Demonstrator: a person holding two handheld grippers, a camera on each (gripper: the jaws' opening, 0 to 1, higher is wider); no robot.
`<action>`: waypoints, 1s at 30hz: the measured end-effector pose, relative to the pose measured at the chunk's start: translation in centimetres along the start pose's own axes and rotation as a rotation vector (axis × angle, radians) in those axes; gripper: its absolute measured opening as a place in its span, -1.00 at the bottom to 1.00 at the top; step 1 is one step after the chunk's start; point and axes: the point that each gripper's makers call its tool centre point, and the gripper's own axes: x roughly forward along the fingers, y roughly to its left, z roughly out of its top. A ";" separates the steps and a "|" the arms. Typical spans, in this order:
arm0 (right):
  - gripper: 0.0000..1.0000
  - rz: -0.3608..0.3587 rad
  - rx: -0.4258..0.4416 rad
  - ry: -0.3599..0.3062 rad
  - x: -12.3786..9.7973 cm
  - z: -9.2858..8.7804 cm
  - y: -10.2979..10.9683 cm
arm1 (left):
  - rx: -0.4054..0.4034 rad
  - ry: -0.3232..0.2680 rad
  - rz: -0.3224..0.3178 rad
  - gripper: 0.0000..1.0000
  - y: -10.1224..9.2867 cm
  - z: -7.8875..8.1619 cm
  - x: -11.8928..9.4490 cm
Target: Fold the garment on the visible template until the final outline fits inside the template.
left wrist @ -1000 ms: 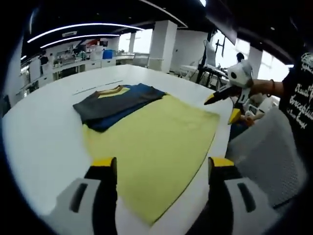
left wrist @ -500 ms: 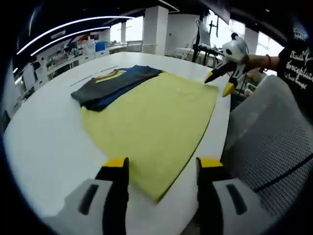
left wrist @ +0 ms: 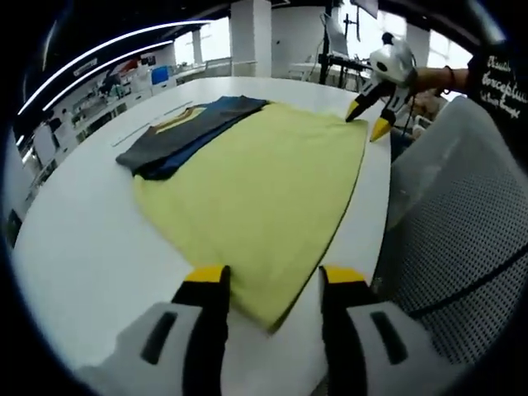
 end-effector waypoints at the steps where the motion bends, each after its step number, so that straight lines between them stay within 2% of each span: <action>1: -0.20 0.002 0.003 -0.004 0.0 0.1 0.0 | 0.000 -0.001 0.001 -0.19 0.0 0.0 0.0; 4: -0.22 -0.002 0.019 -0.012 0.1 0.2 -0.2 | -0.006 0.001 0.009 -0.24 0.2 0.1 -0.2; 7: -0.39 -0.009 0.027 -0.019 0.2 0.3 -0.7 | -0.007 0.003 0.011 -0.30 0.2 0.3 -0.3; 12: -0.52 0.003 0.035 -0.024 0.4 0.5 -0.6 | -0.018 0.011 0.023 -0.62 0.5 0.2 -0.3; 16: -0.79 -0.012 0.042 -0.026 0.7 0.8 -1.2 | -0.021 0.016 0.029 -0.79 0.8 0.1 -0.2; 18: -0.90 -0.019 0.078 -0.029 0.7 0.9 -1.8 | -0.019 0.024 0.031 -0.90 1.0 -0.1 -0.2; 28: -1.00 0.021 0.183 -0.074 1.0 1.1 -2.5 | -0.033 0.042 0.045 -0.99 1.6 -0.4 -0.1; 30: -1.00 0.026 0.184 -0.078 0.9 1.2 -2.3 | -0.067 0.040 0.046 -1.00 1.7 -0.4 -0.1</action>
